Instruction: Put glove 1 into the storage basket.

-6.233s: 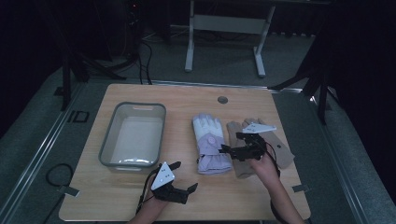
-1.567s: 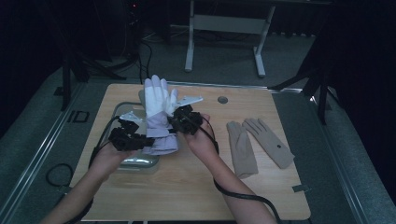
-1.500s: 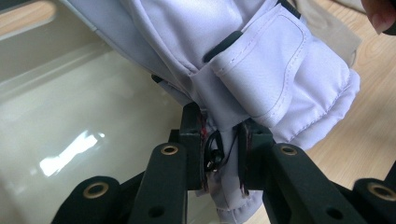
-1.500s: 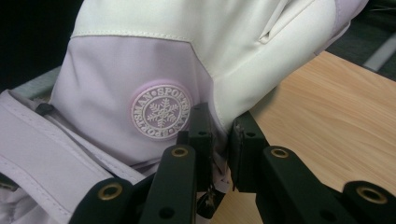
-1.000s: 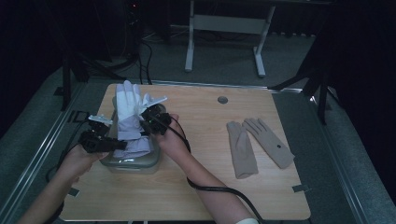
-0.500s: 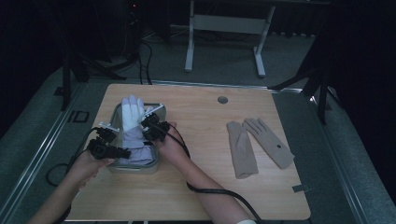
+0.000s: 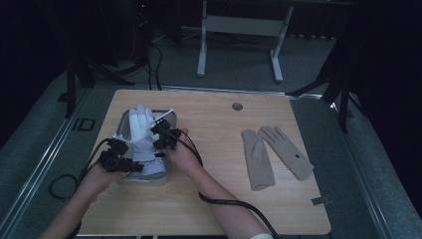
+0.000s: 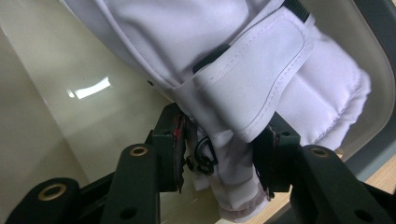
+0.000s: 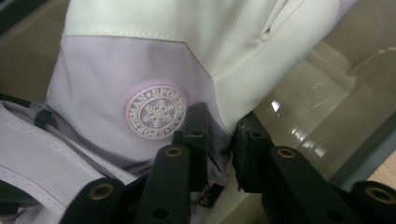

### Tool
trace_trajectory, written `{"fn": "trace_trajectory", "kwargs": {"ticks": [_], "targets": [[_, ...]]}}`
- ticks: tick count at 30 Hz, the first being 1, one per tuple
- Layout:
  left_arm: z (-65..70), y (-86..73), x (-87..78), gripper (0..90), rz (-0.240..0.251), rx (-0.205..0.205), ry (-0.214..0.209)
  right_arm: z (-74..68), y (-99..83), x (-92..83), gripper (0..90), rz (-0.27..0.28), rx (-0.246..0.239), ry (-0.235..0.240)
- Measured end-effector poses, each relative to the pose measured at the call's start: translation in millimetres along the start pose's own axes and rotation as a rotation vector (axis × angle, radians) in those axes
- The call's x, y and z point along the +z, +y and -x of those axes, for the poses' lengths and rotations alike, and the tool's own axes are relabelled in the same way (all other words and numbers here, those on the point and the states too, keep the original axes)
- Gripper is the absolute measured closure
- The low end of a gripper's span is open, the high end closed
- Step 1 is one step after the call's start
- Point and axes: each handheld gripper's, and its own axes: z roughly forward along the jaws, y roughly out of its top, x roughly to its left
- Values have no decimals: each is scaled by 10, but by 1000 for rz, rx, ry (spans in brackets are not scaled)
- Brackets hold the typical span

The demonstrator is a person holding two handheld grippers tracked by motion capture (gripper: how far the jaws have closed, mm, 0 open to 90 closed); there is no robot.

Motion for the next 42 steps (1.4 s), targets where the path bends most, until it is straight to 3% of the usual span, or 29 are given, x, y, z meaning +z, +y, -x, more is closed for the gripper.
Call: {"fn": "trace_trajectory", "kwargs": {"ticks": [2, 4, 7, 11, 15, 20, 24, 27, 42], "targets": [[7, -10, -13, 560, 18, -8, 1, 33, -2, 2, 710, -23, -4, 13], [20, -25, -40, 538, 43, -19, 25, 50, -3, -27, 647, -13, -13, 14], [43, -68, -109, 523, 108, -42, 38, 58, 12, -98, 551, 31, -44, 26], [81, -83, -193, 531, 133, -29, 61, 46, 51, -216, 432, 86, -68, 52], [81, -79, -278, 537, 162, -38, 85, 31, 71, -340, 389, 138, -80, 70], [167, -62, -313, 538, 197, -14, 86, 23, 67, -471, 283, 203, -85, 98], [285, -6, -329, 546, 211, 19, 83, 34, 44, -526, 148, 186, -112, 114], [365, 49, -345, 552, 226, 34, 70, 53, 16, -587, 139, 186, -142, 112], [667, 206, -247, 554, 291, 75, -1, 302, -224, -853, 144, 206, -162, 81]]}}
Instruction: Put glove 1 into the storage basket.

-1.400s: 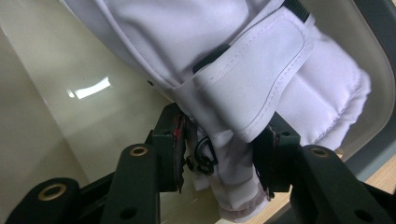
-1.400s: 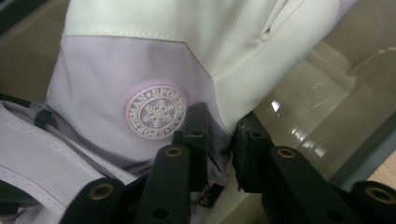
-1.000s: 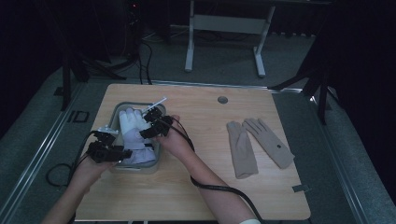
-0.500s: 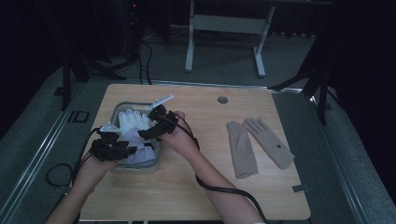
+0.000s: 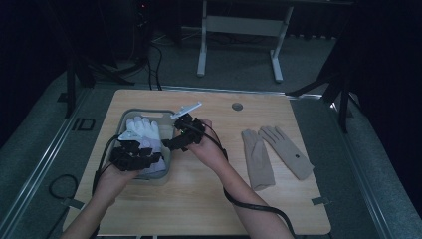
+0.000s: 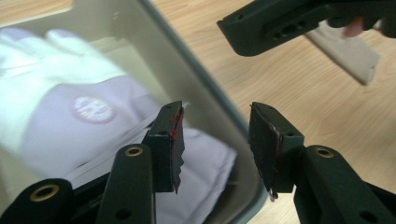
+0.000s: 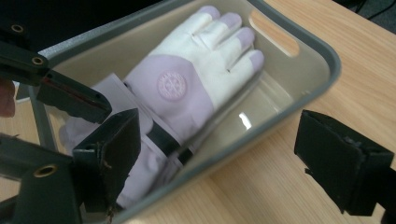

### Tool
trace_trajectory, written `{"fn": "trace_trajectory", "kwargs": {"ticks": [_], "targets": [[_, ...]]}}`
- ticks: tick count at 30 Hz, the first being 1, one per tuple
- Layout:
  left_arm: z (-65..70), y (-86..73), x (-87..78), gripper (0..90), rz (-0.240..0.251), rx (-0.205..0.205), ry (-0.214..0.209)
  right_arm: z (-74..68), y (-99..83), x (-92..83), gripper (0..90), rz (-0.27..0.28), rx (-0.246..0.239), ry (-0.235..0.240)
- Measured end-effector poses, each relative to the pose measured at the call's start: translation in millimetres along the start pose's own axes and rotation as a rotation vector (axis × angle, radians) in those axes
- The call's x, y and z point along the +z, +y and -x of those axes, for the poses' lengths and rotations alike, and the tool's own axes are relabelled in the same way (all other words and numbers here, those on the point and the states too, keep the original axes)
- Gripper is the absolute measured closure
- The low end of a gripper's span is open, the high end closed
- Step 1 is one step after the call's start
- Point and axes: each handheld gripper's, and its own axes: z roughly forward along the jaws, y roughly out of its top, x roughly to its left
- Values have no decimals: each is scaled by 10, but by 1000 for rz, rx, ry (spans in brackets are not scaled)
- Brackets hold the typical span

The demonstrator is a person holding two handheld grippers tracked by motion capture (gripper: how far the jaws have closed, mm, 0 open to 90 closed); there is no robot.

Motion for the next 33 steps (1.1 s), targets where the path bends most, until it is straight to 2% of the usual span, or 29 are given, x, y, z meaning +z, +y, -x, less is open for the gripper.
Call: {"fn": "trace_trajectory", "kwargs": {"ticks": [6, 8, 14, 15, 16, 19, 22, 24, 29, 33], "targets": [[149, 34, 104, 581, 19, 30, -47, 133, -138, -184, 143, 33, 26, -7], [229, 43, 154, 577, 22, 42, -69, 178, -187, -248, 143, 42, 18, -13], [387, 63, 236, 433, 33, 58, -97, 289, -334, -407, 143, 53, 36, -41], [441, 69, 267, 433, 33, 74, -112, 309, -366, -437, 142, 56, 37, -42], [481, 72, 292, 378, 34, 86, -117, 335, -414, -482, 142, 61, 47, -49], [578, 82, 350, 283, 71, 83, -140, 396, -512, -567, 139, 71, 66, -64], [673, 86, 410, 187, 98, 106, -144, 464, -584, -641, 139, 89, 99, -62], [714, 78, 457, 178, 113, 99, -165, 498, -630, -695, 139, 97, 105, -72], [814, 40, 580, 143, 134, 128, -173, 551, -742, -789, 120, 99, 104, -117], [901, -10, 655, 124, 152, 170, -179, 568, -864, -828, 117, 89, 78, -147]]}}
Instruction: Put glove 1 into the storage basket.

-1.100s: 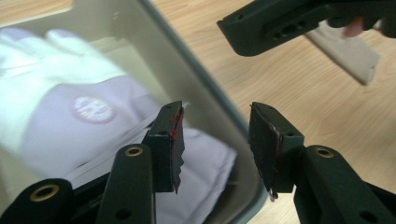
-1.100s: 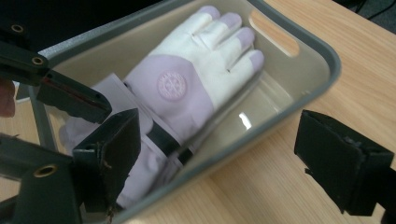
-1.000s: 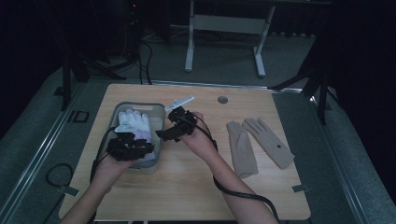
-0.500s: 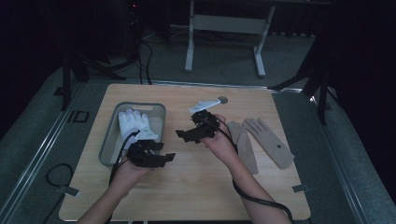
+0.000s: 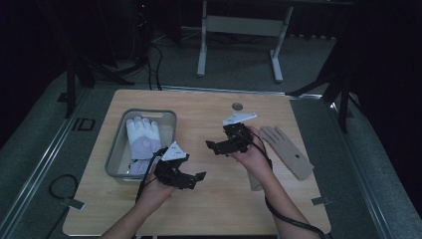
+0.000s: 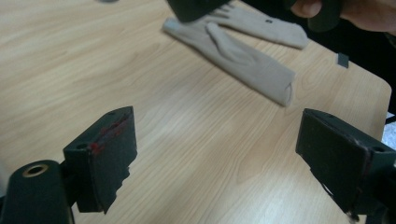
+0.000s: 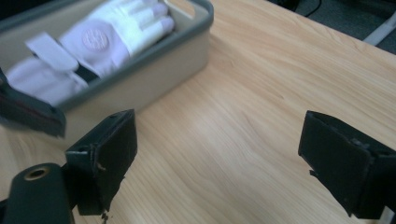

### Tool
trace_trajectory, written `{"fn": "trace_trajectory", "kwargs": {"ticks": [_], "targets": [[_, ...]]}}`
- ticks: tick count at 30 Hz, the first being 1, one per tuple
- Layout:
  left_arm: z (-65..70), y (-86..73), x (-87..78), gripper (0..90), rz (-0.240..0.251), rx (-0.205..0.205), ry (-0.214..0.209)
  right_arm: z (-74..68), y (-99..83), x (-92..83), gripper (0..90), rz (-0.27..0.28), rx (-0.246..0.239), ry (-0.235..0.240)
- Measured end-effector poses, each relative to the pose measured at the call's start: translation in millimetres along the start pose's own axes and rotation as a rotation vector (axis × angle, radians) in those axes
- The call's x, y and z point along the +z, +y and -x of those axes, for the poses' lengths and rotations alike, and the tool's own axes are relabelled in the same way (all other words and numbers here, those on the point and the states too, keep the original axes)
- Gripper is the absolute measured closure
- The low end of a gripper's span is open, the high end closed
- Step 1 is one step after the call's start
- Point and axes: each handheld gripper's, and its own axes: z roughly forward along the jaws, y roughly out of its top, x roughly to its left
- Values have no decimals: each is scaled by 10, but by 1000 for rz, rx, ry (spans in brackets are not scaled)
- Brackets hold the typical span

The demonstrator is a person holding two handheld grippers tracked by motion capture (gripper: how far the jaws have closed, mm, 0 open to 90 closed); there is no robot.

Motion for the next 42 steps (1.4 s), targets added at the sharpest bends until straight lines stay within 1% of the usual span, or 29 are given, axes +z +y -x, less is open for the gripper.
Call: {"fn": "trace_trajectory", "kwargs": {"ticks": [2, 4, 5, 6, 7, 10, 11, 13, 15, 17, 19, 22, 23, 24, 25, 27, 29, 32, 33, 34, 36, 38, 39, 42], "targets": [[31, -27, 36, 105, 7, 11, -12, 46, -74, -35, 135, 0, -3, -17], [53, -58, 83, 104, 8, 8, -36, 89, -127, -62, 137, 3, 3, -25], [53, -58, 83, 100, 8, 8, -36, 89, -127, -62, 137, 3, 3, -25], [78, -97, 134, 100, 7, 10, -57, 116, -155, -82, 139, 7, 8, -27], [91, -116, 156, 94, 7, 14, -62, 168, -223, -114, 139, 1, 11, -29], [116, -178, 213, 95, 2, 37, -72, 228, -325, -144, 139, -10, 17, -40], [123, -207, 238, 95, 1, 38, -74, 247, -362, -153, 139, -13, 18, -46], [127, -248, 266, 95, 6, 43, -83, 289, -436, -176, 145, -6, 31, -43], [129, -297, 301, 95, 5, 61, -99, 329, -506, -193, 162, -1, 39, -47], [134, -341, 328, 96, 8, 72, -96, 367, -572, -208, 165, 4, 51, -42], [131, -384, 355, 96, 2, 79, -90, 394, -630, -217, 165, 3, 55, -50], [120, -441, 384, 96, 5, 71, -89, 425, -713, -237, 165, 1, 60, -59], [120, -441, 384, 96, 5, 71, -89, 425, -713, -237, 165, 1, 60, -59], [112, -469, 391, 96, 6, 76, -78, 435, -742, -245, 164, 1, 56, -62], [112, -479, 393, 96, 11, 74, -77, 451, -804, -265, 164, 2, 55, -68], [108, -504, 398, 97, 18, 77, -68, 464, -865, -284, 164, 3, 43, -82], [104, -534, 400, 97, 34, 75, -66, 484, -935, -310, 164, 8, 45, -85], [99, -566, 404, 97, 44, 66, -64, 533, -1042, -342, 165, 12, 45, -94], [99, -575, 402, 96, 49, 66, -51, 556, -1075, -353, 173, 13, 51, -98], [97, -582, 404, 96, 53, 62, -50, 582, -1104, -367, 193, 18, 57, -101], [93, -587, 414, 96, 48, 64, -61, 632, -1150, -387, 209, 33, 58, -125], [98, -589, 415, 96, 48, 69, -60, 696, -1187, -386, 213, 29, 64, -136], [103, -590, 417, 96, 52, 64, -68, 730, -1203, -373, 216, 20, 71, -146], [122, -599, 422, 96, 50, 73, -75, 835, -1252, -312, 234, -2, 86, -162]]}}
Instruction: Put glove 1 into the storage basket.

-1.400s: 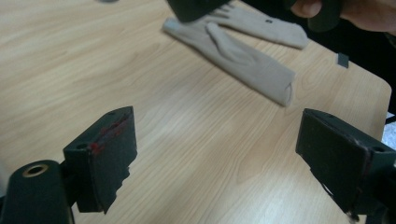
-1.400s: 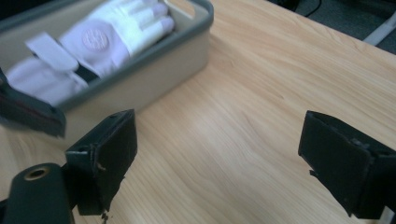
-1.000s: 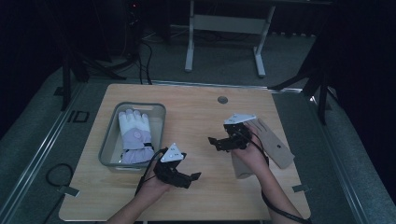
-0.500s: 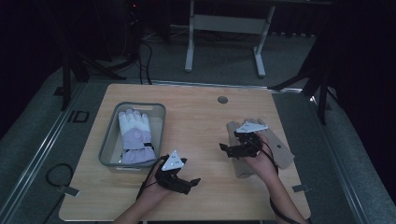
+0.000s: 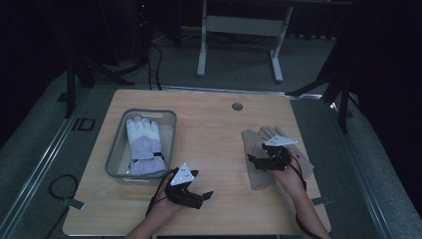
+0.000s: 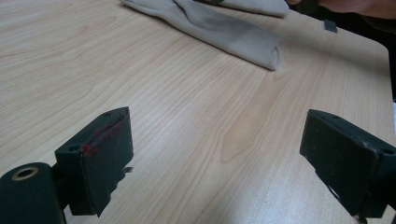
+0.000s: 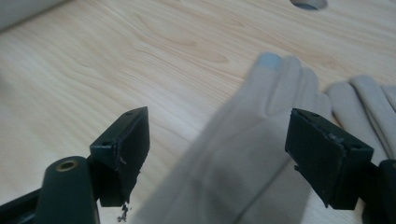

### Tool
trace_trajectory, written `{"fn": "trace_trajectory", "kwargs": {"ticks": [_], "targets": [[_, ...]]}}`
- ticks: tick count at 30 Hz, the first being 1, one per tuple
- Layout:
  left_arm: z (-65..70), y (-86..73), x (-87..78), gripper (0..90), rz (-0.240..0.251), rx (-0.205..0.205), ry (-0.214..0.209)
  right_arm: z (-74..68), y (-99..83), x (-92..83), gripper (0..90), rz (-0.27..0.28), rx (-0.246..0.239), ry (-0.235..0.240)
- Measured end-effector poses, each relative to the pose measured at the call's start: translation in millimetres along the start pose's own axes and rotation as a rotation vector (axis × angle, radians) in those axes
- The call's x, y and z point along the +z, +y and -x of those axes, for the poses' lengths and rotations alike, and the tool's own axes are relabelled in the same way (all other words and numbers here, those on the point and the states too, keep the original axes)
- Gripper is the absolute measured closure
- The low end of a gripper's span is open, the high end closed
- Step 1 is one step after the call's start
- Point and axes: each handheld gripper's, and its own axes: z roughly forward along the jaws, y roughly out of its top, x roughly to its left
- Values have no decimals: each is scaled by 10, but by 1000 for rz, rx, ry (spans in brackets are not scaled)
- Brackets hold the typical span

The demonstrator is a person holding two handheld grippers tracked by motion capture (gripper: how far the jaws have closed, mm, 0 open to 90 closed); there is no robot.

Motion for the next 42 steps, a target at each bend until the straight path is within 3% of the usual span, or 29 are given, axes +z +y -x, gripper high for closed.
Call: {"fn": "trace_trajectory", "kwargs": {"ticks": [6, 11, 12, 13, 15, 17, 21, 25, 26, 27, 28, 29, 35, 38, 40, 42], "targets": [[11, -18, 10, 96, 0, -1, -5, 160, -45, 140, 324, -27, 13, -36], [2, -16, -4, 97, 4, -5, -2, 211, -103, 228, 344, -57, 27, -32], [-4, -22, -4, 97, 7, -12, -5, 198, -174, 291, 422, -90, 20, -47], [-7, -24, -2, 97, 4, -12, -3, 195, -180, 288, 482, -88, 32, -52], [-10, -32, 4, 97, 1, -13, -1, 167, -168, 272, 684, -103, 45, -85], [-6, -38, 9, 97, 0, -18, -2, 120, -150, 272, 755, -110, 49, -101], [-9, -35, -3, 97, 6, -15, 1, 20, -63, 266, 774, -100, 133, -90], [-19, -34, -9, 97, 13, -19, 6, -167, 91, 207, 775, -33, 205, -62], [-19, -35, -11, 97, 14, -20, 9, -167, 91, 207, 775, -33, 205, -62], [-19, -37, -18, 97, 13, -21, 9, -294, 169, 209, 776, -22, 193, -69], [-19, -37, -18, 97, 13, -21, 9, -294, 169, 209, 776, -22, 193, -69], [-14, -39, -31, 97, 14, -19, 13, -397, 230, 215, 775, -12, 200, -73], [-28, -39, -58, 97, 24, -22, 20, -577, 397, 153, 775, 38, 248, -49], [-31, -39, -56, 97, 25, -22, 19, -663, 461, 102, 773, 65, 247, -50], [-25, -42, -51, 97, 21, -18, 19, -739, 462, 96, 772, 80, 237, -81], [-21, -50, -41, 97, 18, -15, 18, -795, 415, 157, 769, 73, 237, -76]]}}
